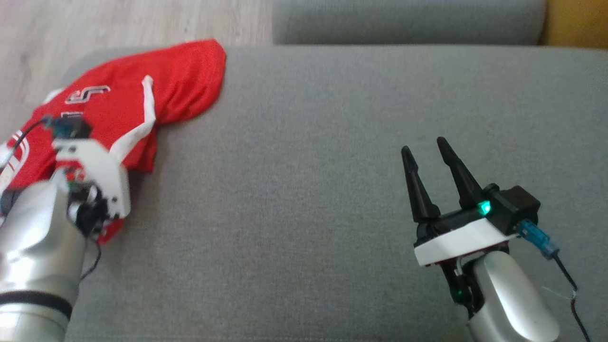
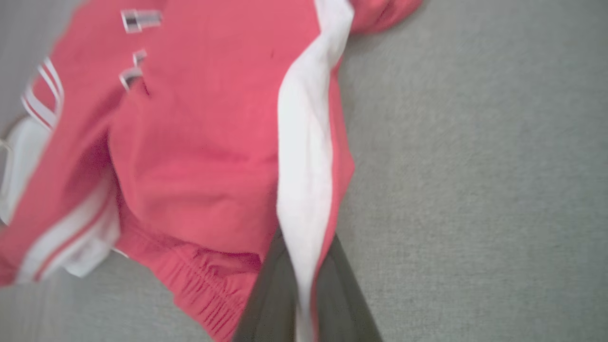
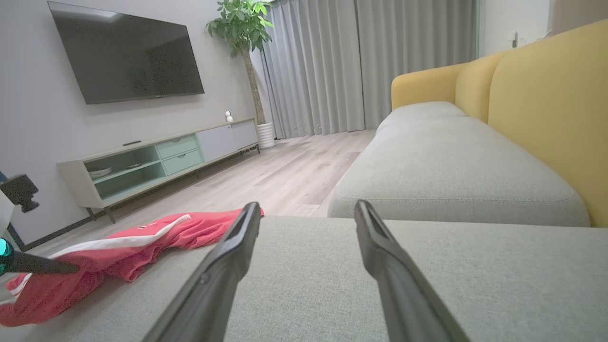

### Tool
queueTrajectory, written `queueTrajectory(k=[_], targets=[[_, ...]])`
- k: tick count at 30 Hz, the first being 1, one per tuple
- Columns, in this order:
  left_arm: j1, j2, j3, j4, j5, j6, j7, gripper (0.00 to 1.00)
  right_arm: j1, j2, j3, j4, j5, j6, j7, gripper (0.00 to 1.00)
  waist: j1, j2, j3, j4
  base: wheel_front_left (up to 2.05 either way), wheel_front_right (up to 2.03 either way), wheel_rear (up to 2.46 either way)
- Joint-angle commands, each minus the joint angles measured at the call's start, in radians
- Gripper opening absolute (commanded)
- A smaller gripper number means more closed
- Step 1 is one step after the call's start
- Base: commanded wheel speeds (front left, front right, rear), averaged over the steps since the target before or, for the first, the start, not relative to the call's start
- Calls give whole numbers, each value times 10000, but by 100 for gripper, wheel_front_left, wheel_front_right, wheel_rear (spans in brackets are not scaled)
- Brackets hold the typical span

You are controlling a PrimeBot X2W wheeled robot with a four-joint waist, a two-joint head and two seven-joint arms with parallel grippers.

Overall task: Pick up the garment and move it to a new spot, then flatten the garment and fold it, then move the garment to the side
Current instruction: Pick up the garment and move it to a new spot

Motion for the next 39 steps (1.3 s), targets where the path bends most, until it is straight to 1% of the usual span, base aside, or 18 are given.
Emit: queueTrajectory(k=[1,6,9,12,16,22,25,28,29,33,37,38,39], targets=[[-890,578,-27,-645,-80,11,-125,0,-25,129,113,-289,76,-7,-109,100,0,0,-380,-39,0,0,0],[-1472,993,-1517,-2163,-386,11,134,0,183,169,5,-304,94,-7,-109,100,0,0,-910,-356,0,0,0],[-1927,1194,-2282,-3191,-597,10,338,0,180,184,-15,-399,60,-7,-109,100,0,0,-1008,-707,0,0,0],[-2364,1260,-2864,-4188,-915,10,515,0,182,195,-33,-444,144,-7,-109,100,0,0,-1049,-1148,0,0,0],[-2897,1108,-3320,-5341,-1379,10,657,0,135,203,-8,-524,182,-7,-109,100,0,0,-1026,-1793,0,0,0],[-3251,428,-3532,-6620,-2042,10,504,0,224,207,-179,-609,168,-7,-109,100,0,0,-896,-2529,0,0,0],[-2882,287,-3570,-6998,-2358,11,446,0,275,208,-284,-647,126,-7,-109,100,0,0,-801,-2747,0,0,0],[-2040,525,-3759,-7157,-2551,11,516,0,353,208,-342,-663,64,-7,-109,100,0,0,-709,-2851,0,0,0],[-2040,525,-3759,-7157,-2551,11,516,0,353,208,-342,-663,64,-7,-109,100,0,0,-709,-2851,0,0,0],[-264,1078,-4367,-7001,-2802,10,312,0,392,209,-335,-652,9,-7,-109,100,0,0,-563,-2888,0,0,0],[1131,1545,-5280,-6249,-2646,10,-781,0,369,193,-328,-616,-38,-7,-109,100,0,0,-436,-2830,0,0,0],[1357,1548,-5383,-5961,-2702,10,-1131,32,345,189,-321,-603,-50,-7,-109,100,0,0,-419,-2805,0,0,0],[1540,1490,-5372,-5645,-2867,10,-1479,95,323,182,-318,-591,-61,-7,-109,100,0,0,-414,-2771,0,0,0]])
